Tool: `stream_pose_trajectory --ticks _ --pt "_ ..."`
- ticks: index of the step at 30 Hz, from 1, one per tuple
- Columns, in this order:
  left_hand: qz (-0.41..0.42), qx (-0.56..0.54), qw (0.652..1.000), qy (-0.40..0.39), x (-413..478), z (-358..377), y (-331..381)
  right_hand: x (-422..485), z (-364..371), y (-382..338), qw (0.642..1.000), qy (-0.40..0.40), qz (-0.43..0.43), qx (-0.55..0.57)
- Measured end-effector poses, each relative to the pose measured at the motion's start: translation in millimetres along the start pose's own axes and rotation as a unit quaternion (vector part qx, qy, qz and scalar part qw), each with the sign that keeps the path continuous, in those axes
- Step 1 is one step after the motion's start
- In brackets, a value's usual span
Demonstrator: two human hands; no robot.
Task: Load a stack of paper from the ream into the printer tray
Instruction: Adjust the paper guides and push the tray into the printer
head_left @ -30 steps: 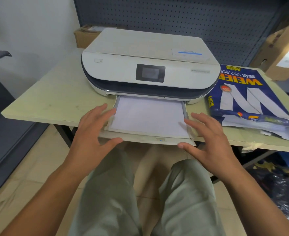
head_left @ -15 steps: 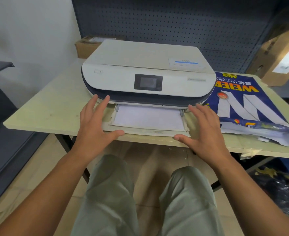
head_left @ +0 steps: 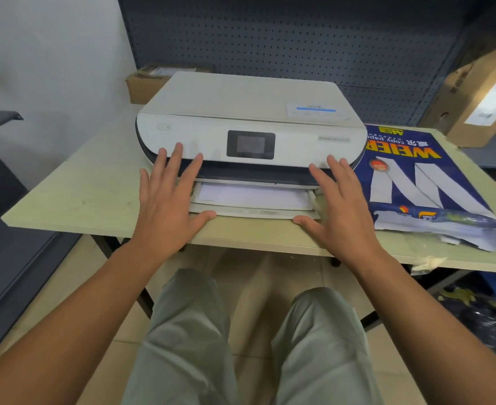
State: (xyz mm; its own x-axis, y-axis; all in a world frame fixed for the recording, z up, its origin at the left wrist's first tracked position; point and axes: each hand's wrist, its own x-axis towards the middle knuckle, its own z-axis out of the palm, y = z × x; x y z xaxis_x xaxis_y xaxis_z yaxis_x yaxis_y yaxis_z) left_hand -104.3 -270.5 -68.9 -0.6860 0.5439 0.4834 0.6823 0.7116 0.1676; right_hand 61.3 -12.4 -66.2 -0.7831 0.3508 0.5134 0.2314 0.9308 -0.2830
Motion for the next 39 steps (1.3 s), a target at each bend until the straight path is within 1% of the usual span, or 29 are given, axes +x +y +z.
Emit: stream_pose_trajectory --ticks 3,10,14,19,24,30,35,39 --pt "0.002 0.025 1.000 0.001 10 1 -1 5 3 0 1.000 0.006 -0.007 -0.017" --pt "0.027 0.055 0.998 0.011 23 7 -3 18 5 -7 0.997 -0.015 -0.007 -0.074" --pt "0.035 0.064 0.997 0.020 31 11 -2 27 5 -3 0.996 -0.010 -0.018 -0.083" --pt "0.041 0.064 0.997 0.007 36 15 0 33 11 1 0.996 -0.002 -0.033 -0.084" --pt "0.048 0.066 0.996 0.031 41 16 -3 42 13 5 0.994 0.010 -0.057 -0.096" --pt "0.051 0.052 0.997 0.037 39 19 -3 40 20 10 0.993 0.027 -0.072 -0.089" --pt "0.053 0.053 0.997 0.030 39 19 -4 39 22 9 0.992 0.038 -0.075 -0.089" --pt "0.048 0.046 0.997 0.048 40 20 -4 39 22 9 0.992 0.050 -0.069 -0.088"
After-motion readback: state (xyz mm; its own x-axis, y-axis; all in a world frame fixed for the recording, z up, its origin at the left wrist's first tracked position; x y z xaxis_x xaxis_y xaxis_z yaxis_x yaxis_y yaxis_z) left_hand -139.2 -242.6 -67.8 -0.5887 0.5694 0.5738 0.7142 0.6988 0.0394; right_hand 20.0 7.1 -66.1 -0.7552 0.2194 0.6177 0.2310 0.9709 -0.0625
